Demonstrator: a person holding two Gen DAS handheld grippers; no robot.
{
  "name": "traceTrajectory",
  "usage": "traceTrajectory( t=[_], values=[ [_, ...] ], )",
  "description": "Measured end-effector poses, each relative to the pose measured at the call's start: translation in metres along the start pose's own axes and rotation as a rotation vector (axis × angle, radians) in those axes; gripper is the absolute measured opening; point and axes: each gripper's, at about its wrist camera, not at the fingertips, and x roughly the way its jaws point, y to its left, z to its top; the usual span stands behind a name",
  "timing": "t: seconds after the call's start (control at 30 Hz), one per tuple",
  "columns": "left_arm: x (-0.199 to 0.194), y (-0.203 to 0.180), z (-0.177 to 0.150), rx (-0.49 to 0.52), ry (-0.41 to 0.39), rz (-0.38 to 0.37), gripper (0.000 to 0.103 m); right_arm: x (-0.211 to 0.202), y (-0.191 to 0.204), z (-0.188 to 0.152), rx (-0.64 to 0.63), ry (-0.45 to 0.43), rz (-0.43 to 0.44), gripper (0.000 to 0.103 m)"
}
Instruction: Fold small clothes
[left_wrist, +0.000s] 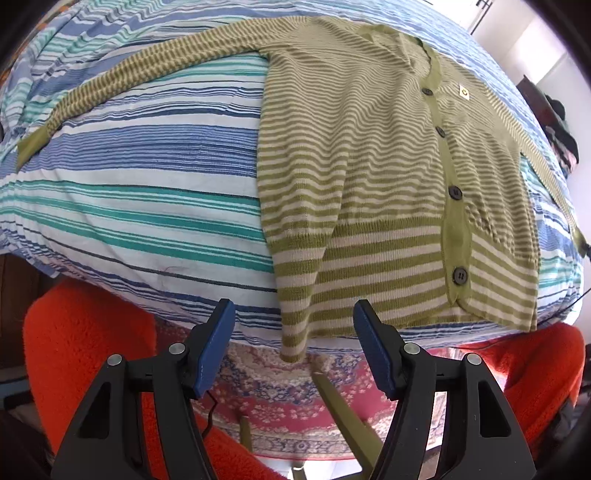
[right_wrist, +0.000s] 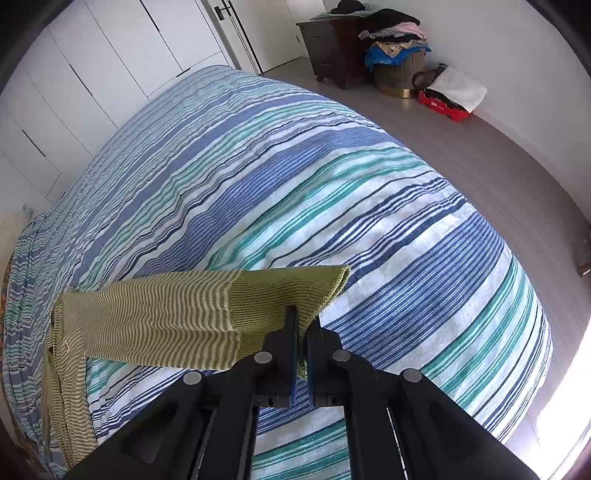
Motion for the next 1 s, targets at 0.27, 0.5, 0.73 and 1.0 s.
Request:
traceTrajectory(
  t=[0.27,0.5,0.73,1.0],
  values=[
    [0.003,0.035,-0.002,-0.111,-0.042,-0.087,0.081,-0.103,0.069,-0.086,-0.182,-0.153,0.028,0.064],
    [0.042,0.025,0.005,-0.060,0.043,-0.147,0.082,-0.081,0.210,-0.246,-0.326,0.320,0.638,0.062],
    [0.045,0.022,0.001,-0.011,0.059,-0.247,0.004,-0.007,0.277,-0.329,-0.490,0.529,0.587,0.009],
    [0.022,0.011,-0.026,0.106,0.069,-0.250,0.004,-0.068,0.241,-0.311,-0.542,0.472,0.546,0.008]
  ],
)
